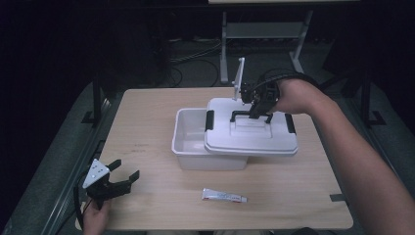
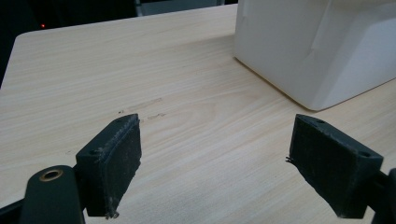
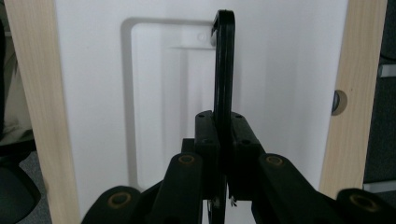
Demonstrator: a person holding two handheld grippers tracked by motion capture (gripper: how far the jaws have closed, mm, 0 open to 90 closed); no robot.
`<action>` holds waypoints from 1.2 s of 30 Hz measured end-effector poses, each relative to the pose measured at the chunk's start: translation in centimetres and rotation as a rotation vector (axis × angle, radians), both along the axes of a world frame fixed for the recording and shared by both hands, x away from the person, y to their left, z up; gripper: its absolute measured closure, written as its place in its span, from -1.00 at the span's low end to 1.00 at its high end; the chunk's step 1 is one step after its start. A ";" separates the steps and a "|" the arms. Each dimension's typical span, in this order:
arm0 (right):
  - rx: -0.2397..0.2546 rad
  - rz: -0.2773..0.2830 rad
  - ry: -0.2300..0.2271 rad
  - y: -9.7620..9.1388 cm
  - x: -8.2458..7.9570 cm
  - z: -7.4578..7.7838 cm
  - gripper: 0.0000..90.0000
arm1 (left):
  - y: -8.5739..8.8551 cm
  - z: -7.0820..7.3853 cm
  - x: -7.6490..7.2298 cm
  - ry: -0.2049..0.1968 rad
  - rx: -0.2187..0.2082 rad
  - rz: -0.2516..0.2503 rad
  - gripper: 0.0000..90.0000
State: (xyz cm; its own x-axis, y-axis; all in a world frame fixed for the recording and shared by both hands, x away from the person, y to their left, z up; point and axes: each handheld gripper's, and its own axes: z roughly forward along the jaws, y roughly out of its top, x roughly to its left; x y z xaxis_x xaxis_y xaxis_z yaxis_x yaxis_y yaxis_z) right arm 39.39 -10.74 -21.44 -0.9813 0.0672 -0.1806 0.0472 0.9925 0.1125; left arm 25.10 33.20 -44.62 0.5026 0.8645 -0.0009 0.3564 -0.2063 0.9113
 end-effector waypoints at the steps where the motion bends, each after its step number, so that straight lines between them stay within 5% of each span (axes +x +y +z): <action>1: 0.000 0.003 -0.002 -0.3 0.0 0.0 0.87 | 0.0 0.0 0.0 0.001 0.001 -0.001 -0.64; 36: 0.022 -0.140 -0.003 -10.3 -3.9 -0.4 0.87 | -0.1 -0.1 -0.1 0.003 0.021 -0.001 -0.64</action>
State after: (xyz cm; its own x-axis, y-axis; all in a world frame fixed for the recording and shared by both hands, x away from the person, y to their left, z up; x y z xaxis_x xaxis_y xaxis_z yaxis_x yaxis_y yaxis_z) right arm 35.46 -21.03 -21.84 -0.9614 0.2078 -0.1801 0.1851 0.9734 0.1350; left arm 25.00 33.12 -44.70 0.5034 0.8639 0.0156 0.3593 -0.2258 0.9055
